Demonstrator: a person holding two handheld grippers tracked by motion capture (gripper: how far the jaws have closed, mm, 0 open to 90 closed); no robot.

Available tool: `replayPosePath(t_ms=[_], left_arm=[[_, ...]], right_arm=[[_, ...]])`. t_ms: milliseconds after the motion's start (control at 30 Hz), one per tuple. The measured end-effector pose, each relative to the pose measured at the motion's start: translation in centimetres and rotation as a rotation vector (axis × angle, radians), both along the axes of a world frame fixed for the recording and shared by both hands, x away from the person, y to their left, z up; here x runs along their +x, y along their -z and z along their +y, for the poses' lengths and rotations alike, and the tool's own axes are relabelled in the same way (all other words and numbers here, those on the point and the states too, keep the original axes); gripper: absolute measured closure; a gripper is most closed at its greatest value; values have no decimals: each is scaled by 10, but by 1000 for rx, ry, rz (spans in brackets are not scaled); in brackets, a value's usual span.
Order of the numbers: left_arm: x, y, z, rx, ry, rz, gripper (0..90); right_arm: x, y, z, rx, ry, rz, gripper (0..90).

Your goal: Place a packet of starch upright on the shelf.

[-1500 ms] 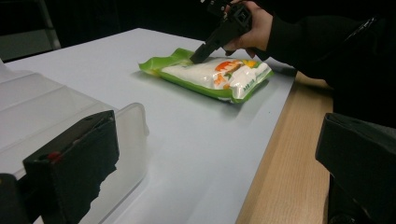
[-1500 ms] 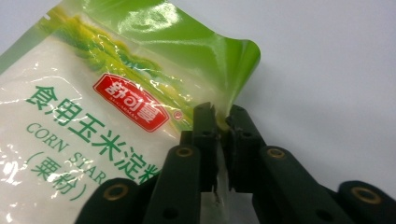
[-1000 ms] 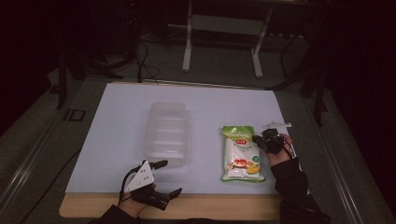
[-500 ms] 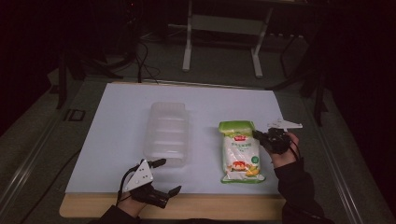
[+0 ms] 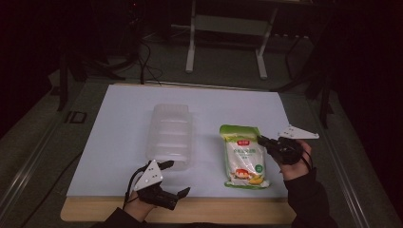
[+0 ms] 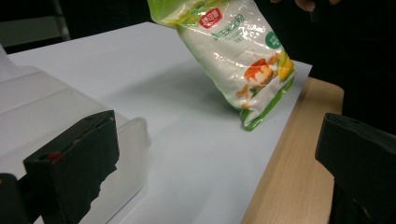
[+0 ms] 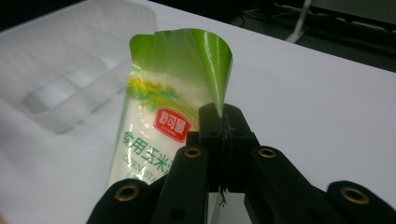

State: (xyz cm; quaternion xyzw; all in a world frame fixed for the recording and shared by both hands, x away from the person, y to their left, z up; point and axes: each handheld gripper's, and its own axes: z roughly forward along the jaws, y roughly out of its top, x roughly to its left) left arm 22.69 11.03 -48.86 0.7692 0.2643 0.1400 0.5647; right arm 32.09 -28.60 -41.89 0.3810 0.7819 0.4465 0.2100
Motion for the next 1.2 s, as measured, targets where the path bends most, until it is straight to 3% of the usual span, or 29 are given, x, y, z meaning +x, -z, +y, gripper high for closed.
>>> replayPosePath(t_ms=[133,333,467,667,867,1200], left_arm=[[5,-7,-8,-30,7,27,0],[12,-23,-23,48,10,-22,1],[22,-31,-34,32,48,-15,0],[36,-37,-61,63,93,-4,1],[50,-35,-86,60,140,46,1],[76,-36,-118,65,174,106,1]], right_arm=[[-8,-3,2,33,-39,-10,889],[-20,-7,-4,80,-78,-9,889],[-27,-8,-7,102,-107,-11,888],[-39,-9,-13,109,-152,-33,888],[-49,-8,-21,113,-154,-29,887],[-60,-5,-33,119,-149,-19,887]])
